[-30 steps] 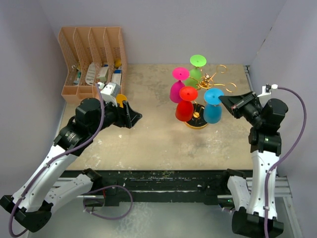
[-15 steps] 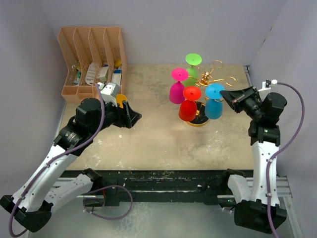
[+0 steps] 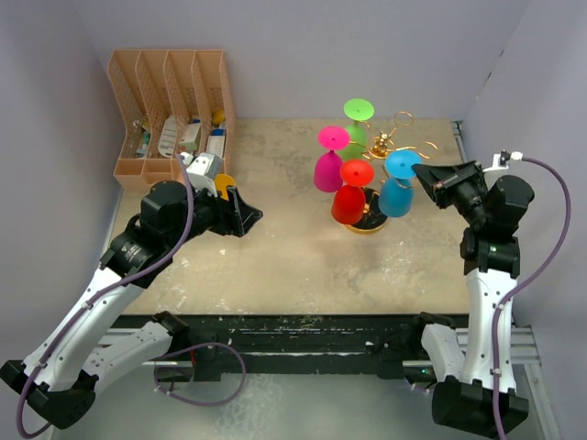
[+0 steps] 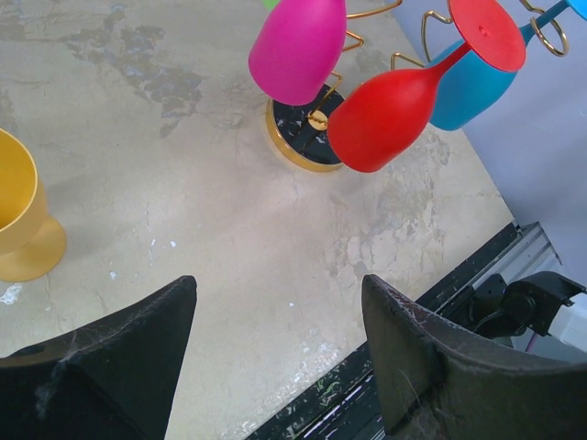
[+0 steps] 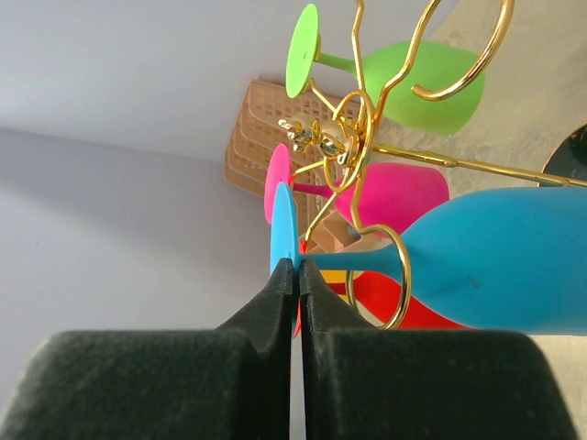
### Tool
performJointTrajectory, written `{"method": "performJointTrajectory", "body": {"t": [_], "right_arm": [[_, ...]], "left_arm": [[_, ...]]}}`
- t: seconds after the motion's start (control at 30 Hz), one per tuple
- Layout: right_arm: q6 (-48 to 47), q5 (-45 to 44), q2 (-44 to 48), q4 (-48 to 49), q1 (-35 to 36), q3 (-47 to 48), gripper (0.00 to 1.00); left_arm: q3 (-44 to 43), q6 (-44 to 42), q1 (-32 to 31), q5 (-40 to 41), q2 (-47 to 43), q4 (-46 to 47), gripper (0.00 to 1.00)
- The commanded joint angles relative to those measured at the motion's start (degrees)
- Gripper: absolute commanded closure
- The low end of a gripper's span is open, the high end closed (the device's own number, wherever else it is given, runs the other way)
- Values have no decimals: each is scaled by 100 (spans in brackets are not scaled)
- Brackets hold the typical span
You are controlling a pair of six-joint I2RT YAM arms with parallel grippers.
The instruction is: Take the wine glass off the wine glass rack
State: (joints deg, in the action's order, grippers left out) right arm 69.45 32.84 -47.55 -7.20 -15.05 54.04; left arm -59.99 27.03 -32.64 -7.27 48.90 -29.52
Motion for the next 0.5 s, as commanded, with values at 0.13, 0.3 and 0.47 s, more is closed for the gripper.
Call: {"method": "performJointTrajectory", "body": {"t": [0.13, 0.3, 0.47], "right_arm": [[141, -467, -31, 179, 0, 187, 100], [146, -379, -220, 230, -1, 261, 100], [166, -232, -361, 404, 2, 271, 100]], "left_arm": [[-49, 75, -5, -31, -31, 219, 24], [-33, 109, -5, -19, -43, 219, 24], [-3, 135, -5, -12, -41, 232, 24]]}}
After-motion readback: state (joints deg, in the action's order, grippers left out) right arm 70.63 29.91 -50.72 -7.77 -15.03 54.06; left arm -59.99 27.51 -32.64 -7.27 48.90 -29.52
